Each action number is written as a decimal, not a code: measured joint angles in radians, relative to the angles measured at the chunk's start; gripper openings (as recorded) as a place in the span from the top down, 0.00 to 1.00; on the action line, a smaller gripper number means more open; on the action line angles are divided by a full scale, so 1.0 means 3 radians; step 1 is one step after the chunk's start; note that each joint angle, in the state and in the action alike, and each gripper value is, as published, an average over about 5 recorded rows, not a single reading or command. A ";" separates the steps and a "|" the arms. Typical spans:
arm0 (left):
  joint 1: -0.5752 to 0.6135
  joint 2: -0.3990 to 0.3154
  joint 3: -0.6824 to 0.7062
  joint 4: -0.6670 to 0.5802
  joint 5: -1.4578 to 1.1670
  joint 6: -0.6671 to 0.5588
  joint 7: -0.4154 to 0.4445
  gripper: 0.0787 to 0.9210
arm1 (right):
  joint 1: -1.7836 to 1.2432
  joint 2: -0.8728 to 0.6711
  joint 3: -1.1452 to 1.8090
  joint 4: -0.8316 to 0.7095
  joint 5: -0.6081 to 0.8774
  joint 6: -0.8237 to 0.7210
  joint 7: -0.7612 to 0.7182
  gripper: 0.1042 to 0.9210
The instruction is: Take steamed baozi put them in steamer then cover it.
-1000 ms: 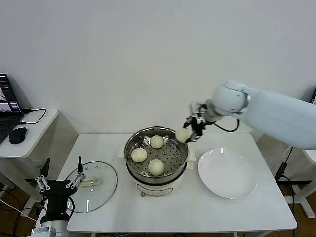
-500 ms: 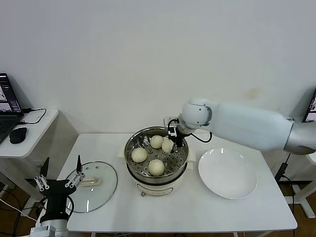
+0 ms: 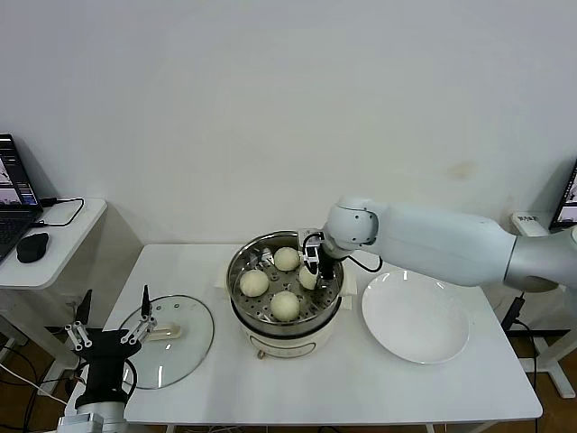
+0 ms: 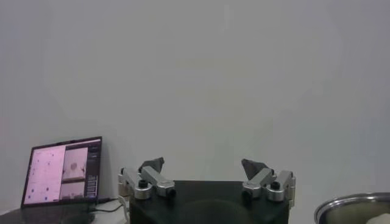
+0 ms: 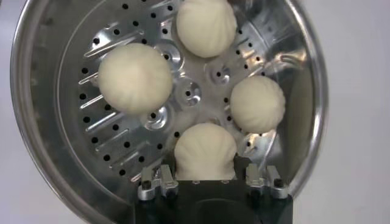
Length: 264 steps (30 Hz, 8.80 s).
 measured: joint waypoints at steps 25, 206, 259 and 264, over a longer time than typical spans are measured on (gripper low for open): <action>-0.0043 0.0028 0.0044 0.0067 0.0006 -0.0004 -0.0028 0.12 | -0.0764 -0.1213 0.1276 0.1130 0.0702 0.0428 0.1439 0.12; -0.3186 0.0275 0.2655 0.1747 0.4357 0.1995 0.1993 0.91 | -0.6787 0.1668 0.6655 0.1385 -0.1430 0.3388 0.2208 0.12; -0.1910 0.0686 0.1946 0.0542 0.3382 0.1667 0.1436 0.12 | -0.6910 0.1568 0.6595 0.1472 -0.1430 0.3443 0.2176 0.12; -0.1309 0.0655 0.1412 0.0307 0.2507 0.1213 0.1098 0.12 | -0.6946 0.1497 0.6590 0.1489 -0.1362 0.3439 0.2160 0.12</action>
